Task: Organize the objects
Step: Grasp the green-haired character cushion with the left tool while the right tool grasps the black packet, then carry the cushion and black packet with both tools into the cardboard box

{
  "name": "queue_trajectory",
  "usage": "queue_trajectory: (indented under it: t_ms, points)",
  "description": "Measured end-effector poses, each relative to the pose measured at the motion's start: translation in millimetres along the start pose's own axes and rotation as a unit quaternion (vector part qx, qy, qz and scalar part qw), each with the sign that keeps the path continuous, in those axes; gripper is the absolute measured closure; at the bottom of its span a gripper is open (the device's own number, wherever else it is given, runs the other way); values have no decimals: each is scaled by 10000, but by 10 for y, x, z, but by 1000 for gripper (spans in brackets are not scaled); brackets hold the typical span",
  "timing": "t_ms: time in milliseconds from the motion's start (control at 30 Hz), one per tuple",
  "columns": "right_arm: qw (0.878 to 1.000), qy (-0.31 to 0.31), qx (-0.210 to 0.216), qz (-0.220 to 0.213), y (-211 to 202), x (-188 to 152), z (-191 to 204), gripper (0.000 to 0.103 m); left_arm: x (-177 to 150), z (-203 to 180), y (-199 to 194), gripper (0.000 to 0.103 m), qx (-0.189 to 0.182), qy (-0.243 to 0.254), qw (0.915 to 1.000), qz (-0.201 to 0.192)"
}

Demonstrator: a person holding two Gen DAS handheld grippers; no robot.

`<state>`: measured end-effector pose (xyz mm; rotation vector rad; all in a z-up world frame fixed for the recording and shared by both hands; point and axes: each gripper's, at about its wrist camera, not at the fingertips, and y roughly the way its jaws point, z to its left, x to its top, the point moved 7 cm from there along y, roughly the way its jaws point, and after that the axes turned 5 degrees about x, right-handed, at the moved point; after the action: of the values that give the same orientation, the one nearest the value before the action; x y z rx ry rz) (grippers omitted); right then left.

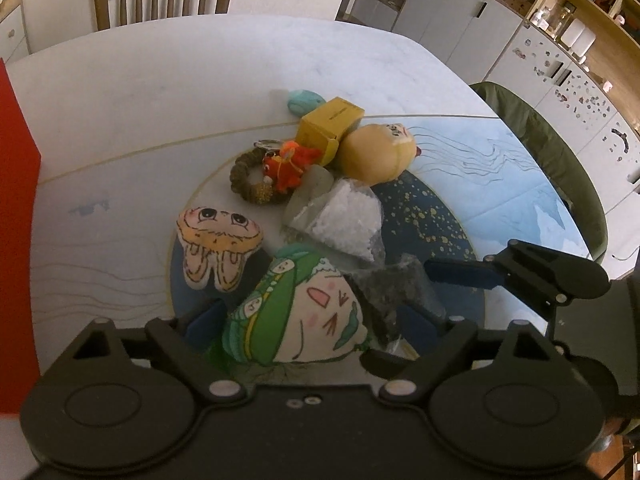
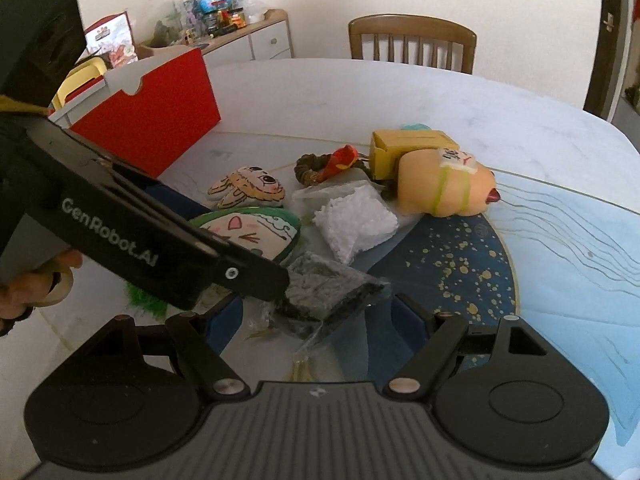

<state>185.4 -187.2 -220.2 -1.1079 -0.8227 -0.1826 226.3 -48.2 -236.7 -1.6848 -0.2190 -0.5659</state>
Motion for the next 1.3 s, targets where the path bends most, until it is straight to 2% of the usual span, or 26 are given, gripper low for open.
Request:
queue_trajectory:
  t_ms: [100,233,400,567,667,1000,1300]
  points:
    - [10000,-42,42,25,15,0,14,24,1,11,15,18,1,-12,10000,14]
    - [9999,-102,82,54,33,7,33,35,-5,25,21,26,-58,-64,10000,25]
    - [9998,-105,176,64,19,-3,29,43,-21,60,-2,33,-122,-116,9999,28]
    - [9996,-68,281,47,-13,-15,31,59,-30,90,-39,38,-136,-126,9998,2]
    - [9996,-34,291,27,-36,-17,39,64,-30,83,-70,40,-123,-71,9999,-26]
    - [9986,410,298,-123,-280,-45,-40,68,-87,110,-288,42,-178,-8,9997,-164]
    - [9979,322,359,-439,-743,185,195,68,-70,112,-724,42,-178,-76,9990,-398]
